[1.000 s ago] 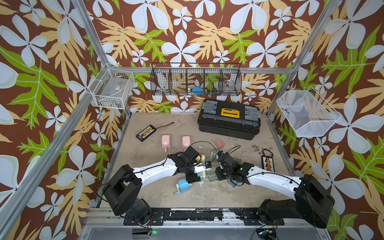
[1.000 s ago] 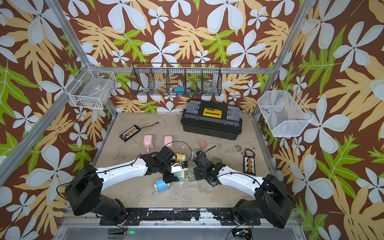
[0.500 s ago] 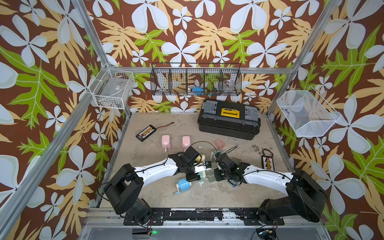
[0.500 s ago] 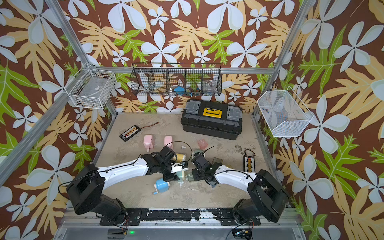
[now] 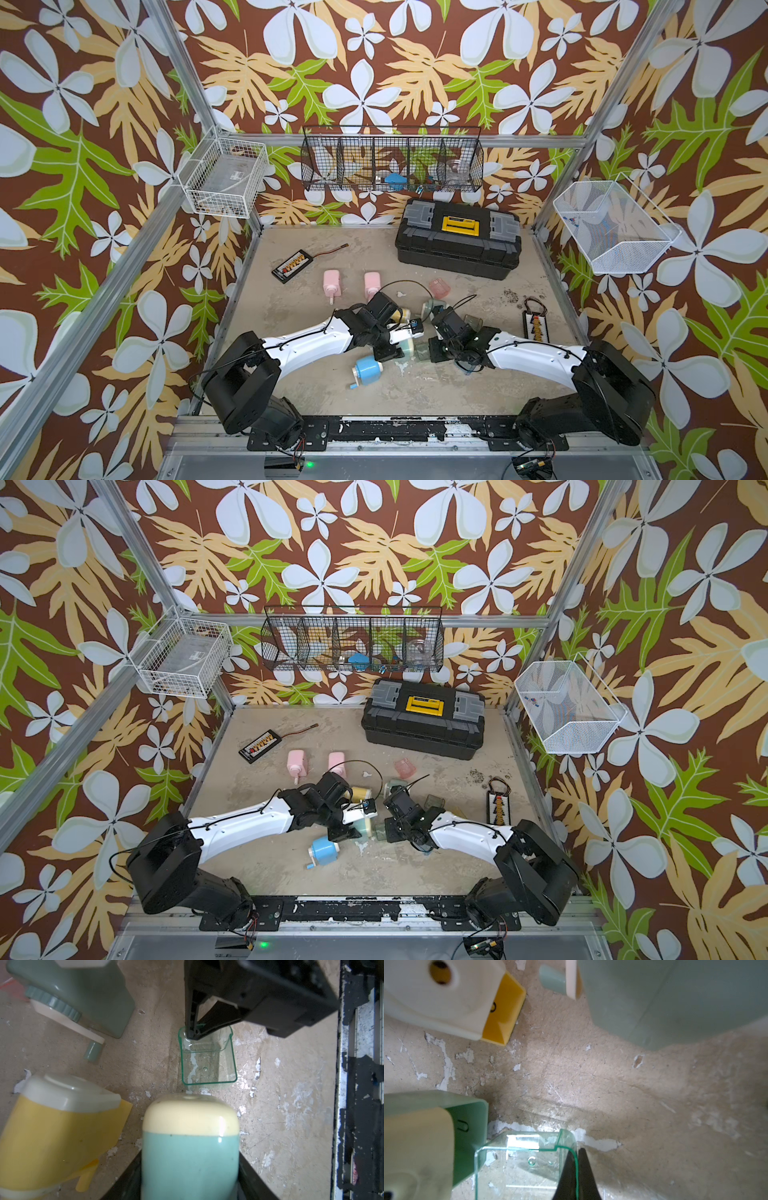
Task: Put the tray back into the pencil sharpener
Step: Close the container of the pencil sharpener.
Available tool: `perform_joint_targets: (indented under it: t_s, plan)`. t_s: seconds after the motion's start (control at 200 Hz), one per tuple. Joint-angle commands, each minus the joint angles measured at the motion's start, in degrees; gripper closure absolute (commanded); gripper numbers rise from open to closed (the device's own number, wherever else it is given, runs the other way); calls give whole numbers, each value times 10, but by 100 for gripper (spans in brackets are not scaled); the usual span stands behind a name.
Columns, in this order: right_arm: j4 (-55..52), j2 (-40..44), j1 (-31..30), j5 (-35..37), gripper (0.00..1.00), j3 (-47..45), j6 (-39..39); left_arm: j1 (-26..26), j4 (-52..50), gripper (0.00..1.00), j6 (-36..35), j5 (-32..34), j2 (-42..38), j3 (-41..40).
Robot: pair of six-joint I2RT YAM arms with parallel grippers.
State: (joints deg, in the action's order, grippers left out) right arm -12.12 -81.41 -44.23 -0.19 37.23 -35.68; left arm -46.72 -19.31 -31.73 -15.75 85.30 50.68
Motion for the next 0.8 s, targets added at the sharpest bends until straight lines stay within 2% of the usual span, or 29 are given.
perform_joint_targets:
  t_s: [0.0, 0.365, 0.596, 0.796]
  plan:
    - [-1, 5, 0, 3, 94, 3, -16, -8, 22, 55, 3, 3, -6, -1]
    - [8, -1, -2, -3, 92, -2, -32, -26, 28, 54, 8, 26, 22, 2]
    - [4, -11, -4, 0, 82, 4, -32, -27, 36, 53, 9, 30, 16, -9]
    - [6, -6, -5, -1, 82, 1, -33, -27, 36, 53, 10, 29, 18, -9]
